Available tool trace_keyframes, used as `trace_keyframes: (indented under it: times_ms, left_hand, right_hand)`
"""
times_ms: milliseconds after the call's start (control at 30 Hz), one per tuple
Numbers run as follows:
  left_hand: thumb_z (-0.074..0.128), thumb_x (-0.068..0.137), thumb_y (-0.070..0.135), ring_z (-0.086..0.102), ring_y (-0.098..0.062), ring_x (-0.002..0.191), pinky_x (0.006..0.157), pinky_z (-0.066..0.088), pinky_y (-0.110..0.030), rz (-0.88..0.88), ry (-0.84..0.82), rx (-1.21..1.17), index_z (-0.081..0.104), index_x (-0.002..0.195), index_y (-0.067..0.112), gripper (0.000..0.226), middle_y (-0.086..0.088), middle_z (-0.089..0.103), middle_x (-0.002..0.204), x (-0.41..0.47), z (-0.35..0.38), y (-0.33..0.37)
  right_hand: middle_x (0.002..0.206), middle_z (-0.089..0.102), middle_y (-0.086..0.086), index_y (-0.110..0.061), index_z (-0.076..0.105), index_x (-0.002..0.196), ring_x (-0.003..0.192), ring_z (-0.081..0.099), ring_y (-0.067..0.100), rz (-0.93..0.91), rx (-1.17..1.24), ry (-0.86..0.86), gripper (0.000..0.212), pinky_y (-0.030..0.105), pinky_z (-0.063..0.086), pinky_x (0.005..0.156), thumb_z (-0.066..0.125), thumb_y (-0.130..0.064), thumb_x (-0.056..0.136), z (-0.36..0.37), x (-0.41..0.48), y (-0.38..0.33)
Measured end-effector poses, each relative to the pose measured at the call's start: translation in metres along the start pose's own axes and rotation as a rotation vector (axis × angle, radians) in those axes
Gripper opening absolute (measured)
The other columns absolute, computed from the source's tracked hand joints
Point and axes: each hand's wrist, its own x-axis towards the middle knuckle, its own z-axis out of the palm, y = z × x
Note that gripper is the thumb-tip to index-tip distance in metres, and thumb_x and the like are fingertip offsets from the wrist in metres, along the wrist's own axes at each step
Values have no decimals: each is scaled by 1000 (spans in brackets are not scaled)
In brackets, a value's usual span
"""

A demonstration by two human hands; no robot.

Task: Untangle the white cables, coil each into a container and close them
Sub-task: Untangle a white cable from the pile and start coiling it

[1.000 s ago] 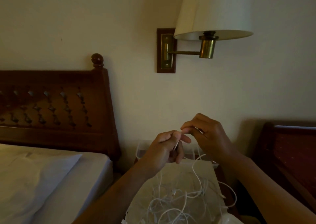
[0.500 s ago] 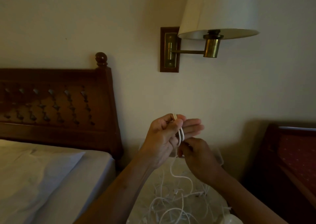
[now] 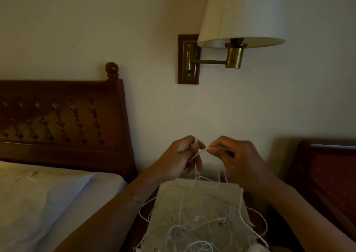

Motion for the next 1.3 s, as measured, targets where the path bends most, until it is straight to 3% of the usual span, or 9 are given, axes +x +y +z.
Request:
trace_keyframes:
  times_ms: [133,267,367,467,567,733,900,1133,1300]
  left_hand:
    - [37,110,27,42,-21,45,48,36,-29,-16,-80,-244,67,106,5,37,-18,63,66,-6,14,-7]
    - [44,107,21,43,-17,46,51,35,-29,19,-67,-614,66,100,2,30,-14,57,64,-12,28,-2]
    - [45,107,14,63,-22,57,59,53,-30,81,-64,-838,64,104,-4,27,-17,66,76,-17,38,4]
    - [45,105,10,76,-35,86,76,63,-37,120,-32,-932,63,105,-7,25,-27,74,100,-20,46,10]
    - [43,105,7,72,-44,107,89,61,-43,117,31,-915,58,110,-8,22,-33,70,116,-18,45,14]
    - [41,109,0,72,-37,112,99,57,-47,159,183,-429,55,111,-9,17,-23,73,119,-7,33,10]
    - [44,111,15,74,-25,78,65,59,-49,76,106,72,59,108,5,18,-2,77,101,-7,19,6]
    - [39,112,28,42,-18,50,56,39,-32,11,-105,-128,63,102,-1,39,-24,62,72,-18,13,-4]
    - [39,110,29,44,-19,53,56,41,-23,33,-173,-362,66,113,-7,45,-20,64,72,-24,20,-7]
  right_hand:
    - [73,66,-18,-26,73,89,61,56,9,26,76,112,17,14,43,56,63,-16,98,-1,7,4]
    - [79,68,2,-23,75,94,68,58,19,125,257,163,19,27,48,62,58,-16,101,9,3,5]
    - [77,68,10,-18,75,102,64,59,30,161,417,148,25,36,51,58,52,-9,104,27,-8,-2]
    - [67,71,-5,-12,69,90,59,64,2,192,474,129,37,14,49,55,47,16,97,46,-21,-5]
    - [58,62,-19,-24,59,71,50,54,1,211,276,31,46,14,38,51,47,11,99,58,-33,0]
    - [67,59,-20,-31,66,89,57,54,9,40,94,-167,27,17,41,55,50,-18,106,58,-40,-10]
    - [70,62,-23,-26,71,96,48,51,11,17,-1,-134,17,17,35,48,56,-22,104,34,-33,-14]
    - [76,67,-13,-33,68,85,64,61,11,-8,-65,11,19,37,51,55,55,-40,96,4,-12,-9]
    - [88,67,-14,-28,76,92,80,66,14,-122,38,101,18,34,54,67,70,-11,93,1,1,2]
